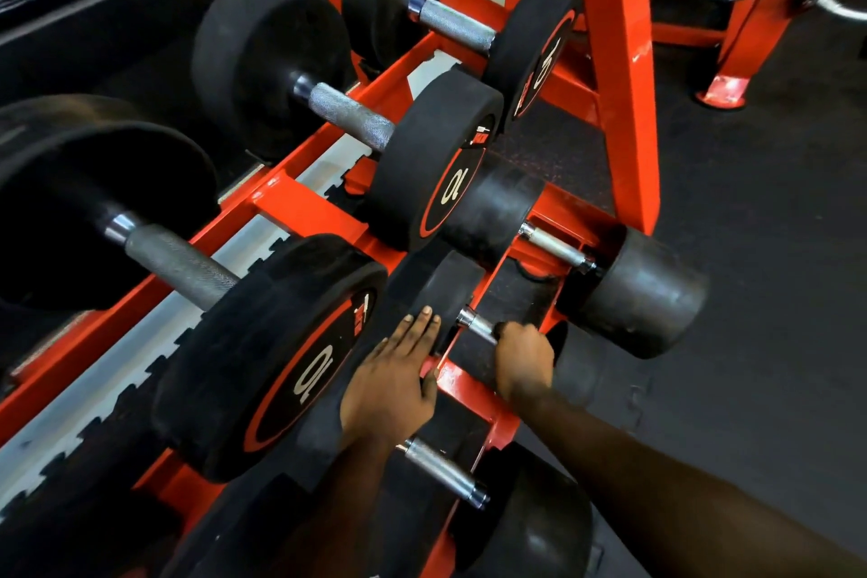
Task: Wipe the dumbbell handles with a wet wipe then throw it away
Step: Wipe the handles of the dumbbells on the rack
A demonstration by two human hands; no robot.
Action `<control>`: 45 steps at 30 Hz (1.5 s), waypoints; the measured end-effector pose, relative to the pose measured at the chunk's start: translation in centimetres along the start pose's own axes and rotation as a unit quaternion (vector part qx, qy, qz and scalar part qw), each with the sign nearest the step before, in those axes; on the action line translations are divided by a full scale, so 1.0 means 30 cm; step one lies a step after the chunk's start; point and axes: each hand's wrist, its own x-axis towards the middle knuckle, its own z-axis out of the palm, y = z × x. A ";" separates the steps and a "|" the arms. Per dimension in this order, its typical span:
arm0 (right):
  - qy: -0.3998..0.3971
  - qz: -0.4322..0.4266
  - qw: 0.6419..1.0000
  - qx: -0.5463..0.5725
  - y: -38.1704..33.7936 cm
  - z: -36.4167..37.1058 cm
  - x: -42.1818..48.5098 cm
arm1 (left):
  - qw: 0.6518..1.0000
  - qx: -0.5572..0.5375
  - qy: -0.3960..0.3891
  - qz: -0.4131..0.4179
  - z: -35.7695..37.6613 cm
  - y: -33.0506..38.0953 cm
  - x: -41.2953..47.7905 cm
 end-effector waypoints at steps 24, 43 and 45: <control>0.055 -0.082 0.992 -0.075 -0.043 0.014 -0.065 | 1.000 -0.001 -0.006 -0.005 0.011 -0.001 -0.004; -0.119 -0.138 0.938 -0.295 0.041 -0.097 0.079 | 1.000 -0.012 0.004 -0.012 -0.013 0.006 -0.005; -0.123 -0.118 0.944 -0.282 0.038 -0.108 0.098 | 1.000 -0.011 0.001 -0.014 -0.013 -0.002 0.000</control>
